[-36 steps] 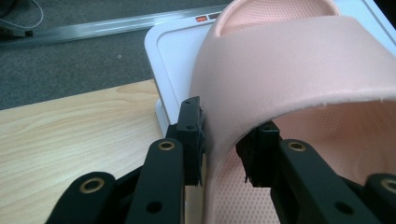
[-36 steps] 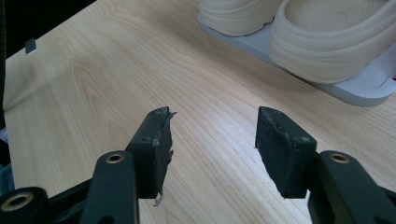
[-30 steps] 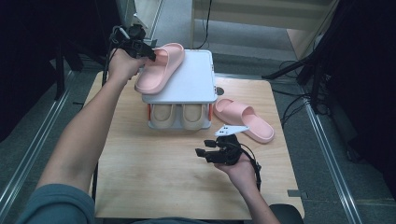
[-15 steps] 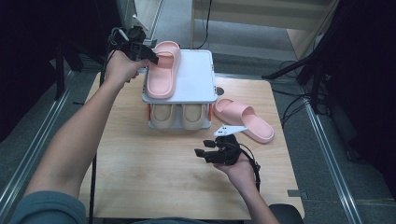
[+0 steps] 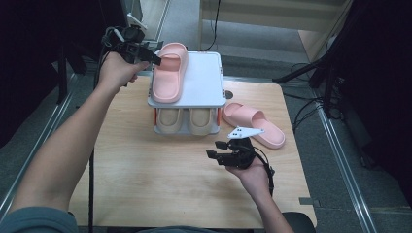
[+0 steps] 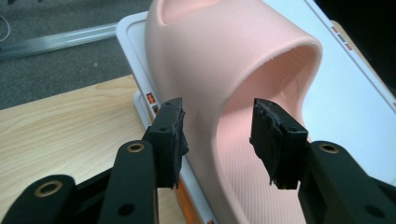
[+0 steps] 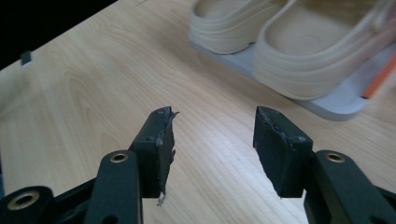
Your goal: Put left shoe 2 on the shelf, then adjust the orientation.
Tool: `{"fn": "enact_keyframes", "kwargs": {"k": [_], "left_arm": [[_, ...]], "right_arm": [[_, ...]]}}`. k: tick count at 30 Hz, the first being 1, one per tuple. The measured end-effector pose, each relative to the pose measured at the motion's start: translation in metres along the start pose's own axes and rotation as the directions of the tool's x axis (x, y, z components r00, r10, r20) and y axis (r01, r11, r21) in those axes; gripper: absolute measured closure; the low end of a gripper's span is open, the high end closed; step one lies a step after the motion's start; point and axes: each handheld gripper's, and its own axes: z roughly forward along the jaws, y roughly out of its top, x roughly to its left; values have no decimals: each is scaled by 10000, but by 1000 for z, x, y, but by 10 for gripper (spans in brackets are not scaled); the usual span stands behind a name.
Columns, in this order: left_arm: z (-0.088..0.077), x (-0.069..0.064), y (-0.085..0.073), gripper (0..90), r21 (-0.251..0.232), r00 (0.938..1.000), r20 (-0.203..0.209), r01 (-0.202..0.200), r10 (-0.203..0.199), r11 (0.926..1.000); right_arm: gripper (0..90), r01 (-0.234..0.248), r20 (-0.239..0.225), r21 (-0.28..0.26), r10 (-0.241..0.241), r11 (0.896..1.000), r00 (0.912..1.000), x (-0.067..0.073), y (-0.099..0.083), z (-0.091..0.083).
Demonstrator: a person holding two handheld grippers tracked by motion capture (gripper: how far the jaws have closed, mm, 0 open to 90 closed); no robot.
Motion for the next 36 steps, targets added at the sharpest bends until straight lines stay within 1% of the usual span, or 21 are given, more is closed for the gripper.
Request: {"fn": "enact_keyframes", "kwargs": {"k": [5, 6, 7, 10, 14, 17, 18, 19, 20, 21, 22, 23, 24, 25, 27, 29, 32, 33, 34, 35, 36], "left_arm": [[-17, 8, -13, 496, -303, 9999, 126, -71, 75, 9995], [-20, 9, -16, 492, -330, 9998, 173, -83, 89, 9994], [-22, 11, -19, 478, -337, 9997, 212, -103, 110, 9994], [-26, 17, -31, 464, -530, 9991, 397, -125, 146, 9985], [-26, 24, -51, 456, -488, 9989, 403, -212, 232, 9986], [-27, 26, -57, 452, -548, 9986, 508, -138, 166, 9984], [-27, 26, -59, 449, -551, 9985, 520, -167, 196, 9983], [-27, 26, -62, 449, -577, 9983, 531, -214, 245, 9981], [-25, 25, -68, 447, -596, 9980, 549, -295, 328, 9978], [-25, 25, -68, 446, -596, 9980, 549, -295, 328, 9978], [-23, 24, -75, 444, -527, 9973, 587, -407, 438, 9978], [-23, 24, -75, 444, -527, 9973, 587, -407, 438, 9978], [-21, 23, -80, 443, -542, 9970, 578, -476, 507, 9974], [-21, 23, -80, 442, -542, 9970, 578, -476, 507, 9974], [-19, 24, -84, 440, -505, 9969, 622, -461, 492, 9977], [-18, 24, -89, 436, -557, 9964, 728, -387, 427, 9977], [-21, 24, -100, 419, -736, 9943, 871, -546, 610, 9958], [-21, 24, -100, 416, -736, 9943, 871, -546, 610, 9958], [-21, 23, -104, 416, -756, 9937, 921, -568, 637, 9955], [-21, 21, -111, 411, -692, 9932, 890, -689, 749, 9952], [-21, 21, -111, 410, -692, 9932, 890, -689, 749, 9952]], "right_arm": [[509, 97, 544, -92, -92, 9999, 9985, -12, 2, -12], [512, 34, 626, -105, -27, 9999, 9980, -14, 2, -14], [523, -128, 758, -225, 144, 9997, 9970, -21, 2, -19], [551, -254, 870, -279, 278, 9993, 9958, -27, 3, -24], [583, -654, 1032, -408, 693, 9970, 9922, -40, 2, -32], [603, -626, 1094, -334, 659, 9975, 9918, -43, 3, -32], [625, -519, 1102, -273, 546, 9983, 9924, -45, 3, -32], [628, -380, 1201, -226, 404, 9990, 9919, -46, 4, -32], [664, -264, 1361, -178, 286, 9995, 9903, -50, 5, -31], [664, -264, 1361, -178, 286, 9995, 9903, -50, 5, -31], [703, -396, 1392, -207, 421, 9990, 9894, -55, 6, -31], [703, -396, 1392, -207, 421, 9990, 9894, -55, 6, -31], [731, -584, 1403, -268, 616, 9979, 9882, -61, 5, -31], [731, -584, 1403, -268, 616, 9979, 9882, -61, 5, -31], [770, -756, 1550, -292, 793, 9967, 9847, -69, 4, -33], [778, -782, 1588, -290, 819, 9965, 9839, -71, 4, -34], [822, -724, 1772, -270, 761, 9970, 9812, -81, 4, -36], [822, -724, 1772, -270, 761, 9970, 9812, -81, 4, -36], [833, -735, 1789, -280, 773, 9969, 9808, -83, 3, -36], [858, -872, 1829, -273, 907, 9958, 9789, -90, 2, -37], [858, -872, 1829, -273, 907, 9958, 9789, -90, 2, -37]]}}
